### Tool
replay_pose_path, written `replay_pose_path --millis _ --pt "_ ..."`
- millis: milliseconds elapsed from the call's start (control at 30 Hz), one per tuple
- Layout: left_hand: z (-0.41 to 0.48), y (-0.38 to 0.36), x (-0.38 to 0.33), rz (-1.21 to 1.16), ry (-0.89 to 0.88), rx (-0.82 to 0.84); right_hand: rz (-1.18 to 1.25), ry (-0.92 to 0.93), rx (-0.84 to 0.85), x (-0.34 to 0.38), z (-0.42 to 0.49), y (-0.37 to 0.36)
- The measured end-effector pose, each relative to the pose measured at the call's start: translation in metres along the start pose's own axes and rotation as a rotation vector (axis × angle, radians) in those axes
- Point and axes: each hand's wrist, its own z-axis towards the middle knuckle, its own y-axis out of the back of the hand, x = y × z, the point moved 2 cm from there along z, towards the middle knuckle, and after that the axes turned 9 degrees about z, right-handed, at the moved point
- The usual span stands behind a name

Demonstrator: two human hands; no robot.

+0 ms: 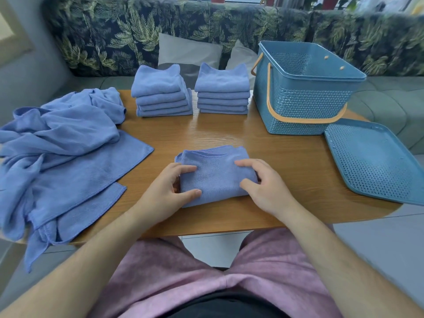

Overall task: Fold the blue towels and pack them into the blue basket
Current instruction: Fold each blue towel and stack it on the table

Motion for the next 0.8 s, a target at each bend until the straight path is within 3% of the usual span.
replay_pose_path --millis 367,567,700,800 --pt "0.002 0.004 0.011 -0.040 0.052 0.037 0.012 -0.005 0.054 -0.006 -0.003 0.005" --pt "0.005 -0.001 0.014 0.146 0.076 0.002 -0.250 -0.048 0.032 -0.009 -0.003 -0.005" --pt "0.000 -0.004 0.000 0.490 -0.132 -0.243 -0.564 0.095 -0.083 -0.003 -0.011 -0.014" --pt "0.001 -0.014 -0.016 0.610 -0.294 -0.183 -0.653 0.236 -0.031 0.008 -0.014 -0.022"
